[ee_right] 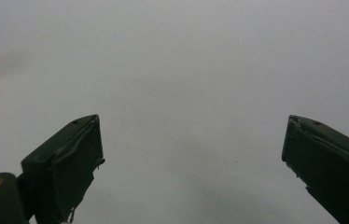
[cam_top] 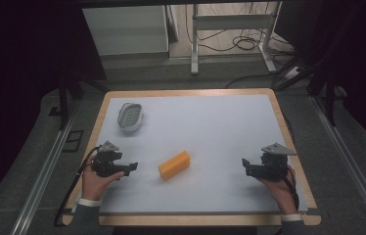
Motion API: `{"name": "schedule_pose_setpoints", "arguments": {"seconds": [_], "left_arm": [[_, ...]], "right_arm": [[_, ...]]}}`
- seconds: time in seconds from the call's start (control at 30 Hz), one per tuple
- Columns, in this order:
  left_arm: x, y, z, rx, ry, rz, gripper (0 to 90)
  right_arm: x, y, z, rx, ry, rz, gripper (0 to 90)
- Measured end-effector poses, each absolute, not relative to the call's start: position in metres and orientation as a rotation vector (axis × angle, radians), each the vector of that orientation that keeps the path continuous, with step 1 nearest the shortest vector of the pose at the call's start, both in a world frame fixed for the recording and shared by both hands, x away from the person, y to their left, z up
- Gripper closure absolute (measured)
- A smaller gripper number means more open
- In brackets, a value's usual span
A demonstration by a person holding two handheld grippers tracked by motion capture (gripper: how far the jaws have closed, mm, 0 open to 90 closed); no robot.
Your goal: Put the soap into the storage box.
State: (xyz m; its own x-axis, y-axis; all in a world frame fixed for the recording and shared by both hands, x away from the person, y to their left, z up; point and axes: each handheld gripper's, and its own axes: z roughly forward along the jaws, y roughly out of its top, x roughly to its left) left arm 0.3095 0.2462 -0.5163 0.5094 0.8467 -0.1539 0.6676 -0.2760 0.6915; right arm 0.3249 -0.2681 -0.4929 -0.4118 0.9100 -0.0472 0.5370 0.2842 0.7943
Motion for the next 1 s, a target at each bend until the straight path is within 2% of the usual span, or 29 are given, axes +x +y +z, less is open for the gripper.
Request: {"name": "schedule_pose_setpoints", "arguments": {"seconds": [0.73, 1.0], "left_arm": [[0.310, 0.246, -0.517, 2.036, 1.226, 0.315, 19.1], [0.310, 0.240, -0.504, 2.064, 1.174, 0.293, 19.0]], "right_arm": [[0.326, -0.276, -0.495, 1.329, 2.030, 0.961, 6.1], [0.320, -0.278, -0.486, 1.329, 2.002, 0.984, 6.2]]}}
